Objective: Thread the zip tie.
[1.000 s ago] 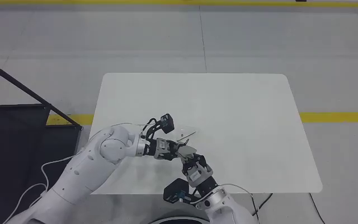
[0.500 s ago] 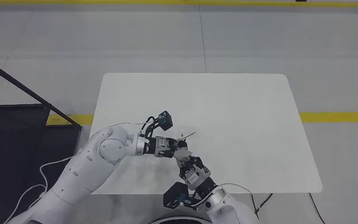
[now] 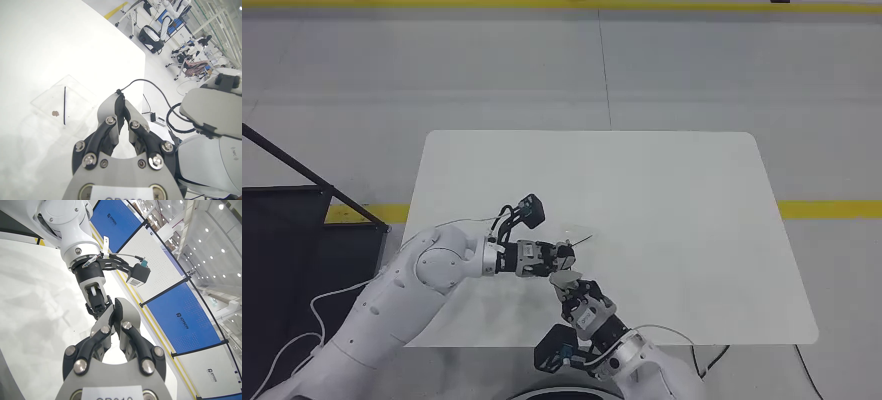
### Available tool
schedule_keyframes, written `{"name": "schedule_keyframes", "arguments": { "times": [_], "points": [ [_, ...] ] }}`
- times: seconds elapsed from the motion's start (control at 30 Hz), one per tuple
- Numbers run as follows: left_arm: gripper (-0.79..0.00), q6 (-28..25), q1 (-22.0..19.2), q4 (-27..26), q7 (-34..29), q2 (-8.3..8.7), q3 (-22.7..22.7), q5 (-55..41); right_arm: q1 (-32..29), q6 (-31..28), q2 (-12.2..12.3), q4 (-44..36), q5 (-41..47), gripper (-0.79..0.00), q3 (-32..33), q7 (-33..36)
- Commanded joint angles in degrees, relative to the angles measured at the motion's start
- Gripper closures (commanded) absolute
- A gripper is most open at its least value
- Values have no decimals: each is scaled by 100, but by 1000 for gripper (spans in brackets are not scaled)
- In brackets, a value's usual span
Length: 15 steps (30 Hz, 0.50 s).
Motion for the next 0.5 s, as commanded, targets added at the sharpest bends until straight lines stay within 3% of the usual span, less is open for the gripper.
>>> {"name": "schedule_keyframes", "arguments": {
  "times": [0.0,0.47],
  "points": [
    [0,-20,14,-5,15,2,-18,-2,15,-88,1,5,43,0,6,-9],
    [0,-277,160,-138,416,9,-172,438,75,-360,0,10,279,0,78,37]
  ]
}}
